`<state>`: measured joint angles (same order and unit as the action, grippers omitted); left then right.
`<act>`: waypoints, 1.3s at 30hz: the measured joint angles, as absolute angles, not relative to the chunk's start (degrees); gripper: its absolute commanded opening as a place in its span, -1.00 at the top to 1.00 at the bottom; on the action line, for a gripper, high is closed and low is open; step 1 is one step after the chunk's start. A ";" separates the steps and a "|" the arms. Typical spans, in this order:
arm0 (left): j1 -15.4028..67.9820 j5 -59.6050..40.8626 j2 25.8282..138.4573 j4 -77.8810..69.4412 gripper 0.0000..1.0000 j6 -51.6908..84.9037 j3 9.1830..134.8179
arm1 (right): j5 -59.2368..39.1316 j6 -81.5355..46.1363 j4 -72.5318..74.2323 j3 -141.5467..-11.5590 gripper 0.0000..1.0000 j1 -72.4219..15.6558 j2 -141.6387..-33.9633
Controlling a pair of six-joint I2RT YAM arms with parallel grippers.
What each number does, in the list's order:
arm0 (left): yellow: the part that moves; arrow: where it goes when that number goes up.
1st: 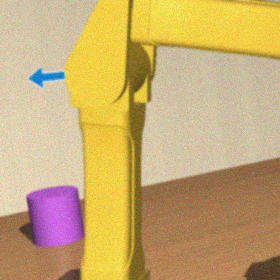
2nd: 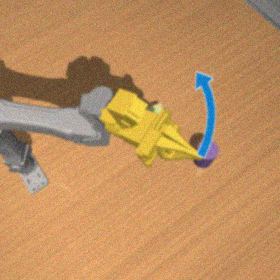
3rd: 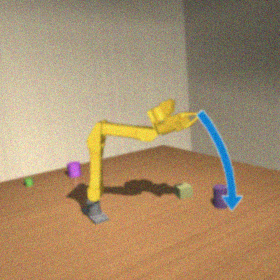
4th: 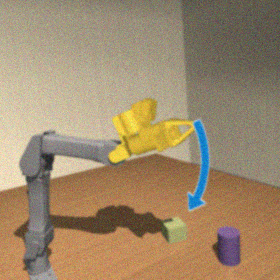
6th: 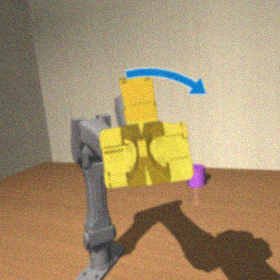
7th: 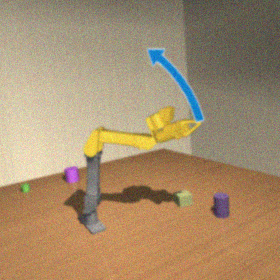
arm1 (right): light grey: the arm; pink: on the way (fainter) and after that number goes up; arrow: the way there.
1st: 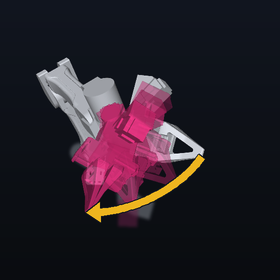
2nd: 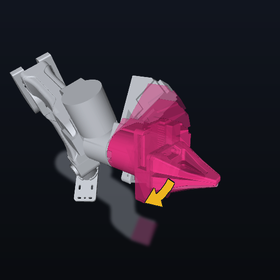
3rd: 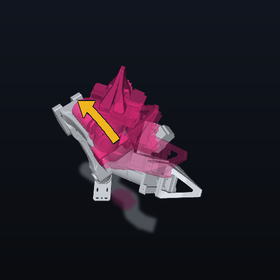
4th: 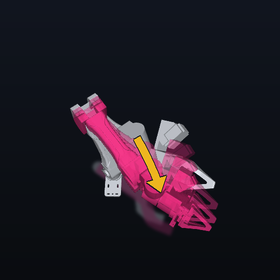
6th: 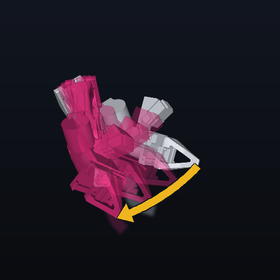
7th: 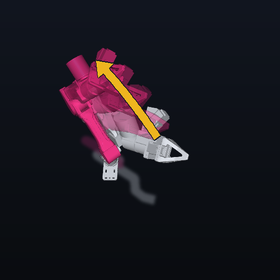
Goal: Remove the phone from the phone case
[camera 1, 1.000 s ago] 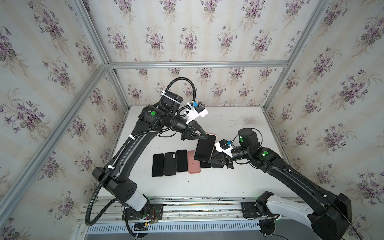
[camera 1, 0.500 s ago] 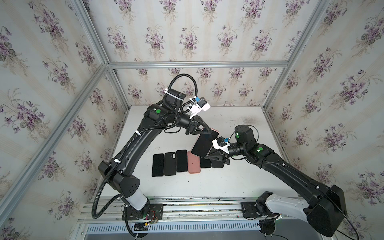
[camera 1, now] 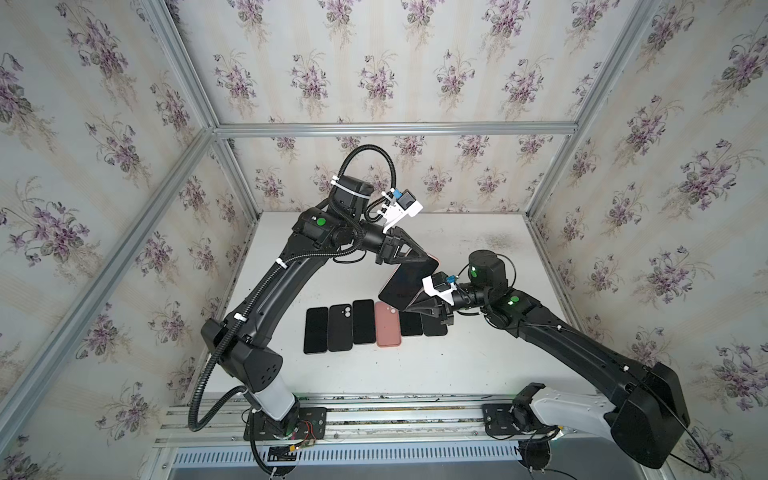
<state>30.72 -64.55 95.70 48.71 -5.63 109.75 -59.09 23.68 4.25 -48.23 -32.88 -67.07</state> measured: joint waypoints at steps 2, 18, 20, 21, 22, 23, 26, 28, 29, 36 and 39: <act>30.65 -64.60 95.61 48.45 1.00 -5.02 109.75 | -57.65 22.28 6.35 -46.68 0.95 -32.88 -65.87; 26.85 -65.45 93.47 39.07 1.00 9.65 111.22 | -38.72 4.47 15.00 -35.05 0.08 -32.86 -51.88; 26.09 -64.88 93.17 36.42 1.00 13.69 111.22 | -35.92 0.78 15.46 -33.45 0.05 -32.86 -49.36; 25.80 -64.31 92.99 34.98 1.00 15.97 111.22 | -34.59 -1.56 15.73 -32.82 0.03 -32.86 -48.03; 25.69 -63.88 92.95 34.04 1.00 17.65 111.22 | -33.67 -3.29 16.14 -32.45 0.03 -32.86 -47.18; 25.67 -63.44 92.86 32.67 1.00 20.03 111.11 | -32.71 -5.56 16.91 -32.05 0.03 -32.86 -46.37; 25.63 -62.52 92.88 29.74 1.00 25.80 110.37 | -32.25 -12.12 20.12 -31.31 0.02 -32.82 -46.15; 25.52 -61.95 93.10 28.34 1.00 29.10 109.56 | -32.12 -16.29 22.70 -31.09 0.02 -32.82 -47.27; 25.47 -61.63 93.30 27.75 1.00 30.65 109.08 | -32.14 -18.41 24.49 -30.94 0.03 -32.84 -48.03; 25.19 -60.18 94.17 25.80 1.00 36.91 107.48 | -32.58 -26.39 33.41 -31.11 0.01 -34.09 -52.82; 25.17 -60.03 93.97 24.51 1.00 37.87 106.89 | -32.80 -27.20 36.07 -31.48 -0.02 -35.20 -53.54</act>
